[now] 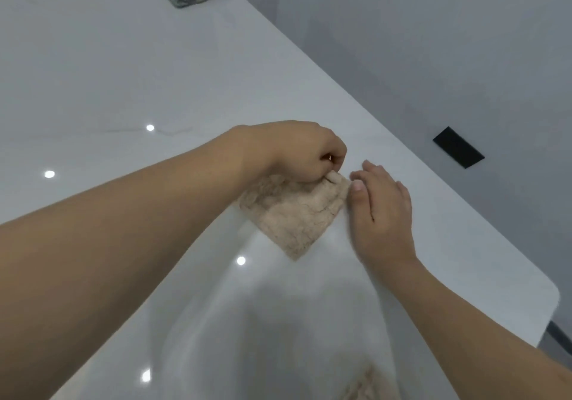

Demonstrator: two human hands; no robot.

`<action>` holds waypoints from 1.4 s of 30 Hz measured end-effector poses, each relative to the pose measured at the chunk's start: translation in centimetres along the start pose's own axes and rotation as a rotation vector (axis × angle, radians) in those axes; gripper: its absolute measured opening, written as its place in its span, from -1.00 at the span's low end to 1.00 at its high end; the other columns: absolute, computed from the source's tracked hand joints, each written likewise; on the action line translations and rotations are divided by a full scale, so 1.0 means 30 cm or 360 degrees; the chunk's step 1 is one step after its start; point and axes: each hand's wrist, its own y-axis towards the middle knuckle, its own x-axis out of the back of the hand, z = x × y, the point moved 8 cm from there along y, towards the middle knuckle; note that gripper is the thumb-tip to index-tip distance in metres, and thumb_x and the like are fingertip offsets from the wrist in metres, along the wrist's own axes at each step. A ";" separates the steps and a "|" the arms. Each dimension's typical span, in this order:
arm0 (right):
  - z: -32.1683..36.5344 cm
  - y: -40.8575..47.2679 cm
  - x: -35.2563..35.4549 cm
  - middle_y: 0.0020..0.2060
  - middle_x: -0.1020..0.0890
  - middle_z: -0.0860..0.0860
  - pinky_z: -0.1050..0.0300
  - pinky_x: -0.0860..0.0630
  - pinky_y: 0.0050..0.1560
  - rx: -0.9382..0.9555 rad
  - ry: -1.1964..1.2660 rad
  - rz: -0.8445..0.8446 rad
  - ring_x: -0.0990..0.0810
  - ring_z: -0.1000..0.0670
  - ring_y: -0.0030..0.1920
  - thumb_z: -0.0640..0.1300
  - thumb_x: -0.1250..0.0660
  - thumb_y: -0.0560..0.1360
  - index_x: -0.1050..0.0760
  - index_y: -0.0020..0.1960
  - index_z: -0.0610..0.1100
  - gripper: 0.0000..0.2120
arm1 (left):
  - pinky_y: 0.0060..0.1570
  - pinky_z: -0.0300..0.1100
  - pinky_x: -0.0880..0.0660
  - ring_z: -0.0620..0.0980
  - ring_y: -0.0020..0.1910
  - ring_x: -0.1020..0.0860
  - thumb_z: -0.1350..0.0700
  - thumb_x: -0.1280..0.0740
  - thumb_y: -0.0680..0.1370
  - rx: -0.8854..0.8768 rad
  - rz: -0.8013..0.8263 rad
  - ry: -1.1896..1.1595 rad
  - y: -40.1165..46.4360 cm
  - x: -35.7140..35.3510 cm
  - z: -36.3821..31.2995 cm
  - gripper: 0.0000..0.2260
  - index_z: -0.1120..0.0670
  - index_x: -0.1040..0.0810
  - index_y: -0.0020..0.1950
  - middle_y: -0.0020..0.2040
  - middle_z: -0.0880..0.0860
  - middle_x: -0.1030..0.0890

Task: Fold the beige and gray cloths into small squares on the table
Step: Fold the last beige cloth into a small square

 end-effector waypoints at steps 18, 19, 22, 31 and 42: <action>-0.006 0.066 0.005 0.11 -0.49 0.22 0.13 -0.14 0.32 -0.0061 0.0011 -0.0218 -0.39 0.17 0.18 0.09 -0.29 0.53 -0.44 -0.18 0.06 -0.84 | -0.16 -0.13 -0.45 -0.05 -0.09 -0.54 -0.04 -0.33 0.52 0.0732 -0.0584 -0.0412 -0.067 -0.006 0.253 -0.87 0.00 -0.55 -0.06 -0.10 -0.11 -0.59; 0.000 0.065 0.006 0.10 -0.50 0.19 0.11 -0.17 0.31 -0.0035 -0.0027 -0.0253 -0.40 0.15 0.18 0.07 -0.29 0.55 -0.43 -0.18 0.05 -0.83 | -0.17 -0.13 -0.44 -0.04 -0.08 -0.53 -0.08 -0.34 0.52 0.0795 -0.0631 -0.0384 -0.067 -0.007 0.263 -0.83 0.00 -0.55 -0.02 -0.08 -0.10 -0.58; 0.010 0.063 0.007 0.11 -0.50 0.13 0.09 -0.20 0.29 0.0000 -0.0088 -0.0290 -0.39 0.13 0.18 0.04 -0.29 0.55 -0.41 -0.17 0.01 -0.83 | -0.21 -0.08 -0.37 0.06 -0.14 -0.50 -0.18 -0.27 0.56 0.0918 -0.0739 -0.0089 -0.084 -0.016 0.260 -0.68 0.07 -0.45 0.09 -0.13 -0.02 -0.54; 0.017 0.067 0.005 0.12 -0.50 0.11 0.04 -0.23 0.32 0.0007 -0.0132 -0.0274 -0.39 0.07 0.19 0.05 -0.30 0.53 -0.46 -0.11 0.01 -0.87 | -0.27 -0.05 -0.47 0.09 -0.32 -0.52 -0.07 -0.21 0.61 0.0970 -0.0886 -0.0112 -0.244 -0.032 0.243 -0.71 0.03 -0.37 0.27 -0.31 0.00 -0.55; 0.177 0.071 -0.058 0.50 -0.28 0.04 -0.15 -0.02 0.51 0.0570 -0.0032 0.0197 -0.17 0.01 0.52 -0.08 -0.13 0.64 -0.31 0.47 -0.03 -0.60 | 0.10 0.13 -0.54 0.05 -0.06 -0.62 -0.08 -0.36 0.41 0.1053 -0.0832 -0.1096 -0.340 -0.090 0.268 -0.75 -0.23 -0.48 0.08 -0.17 -0.16 -0.59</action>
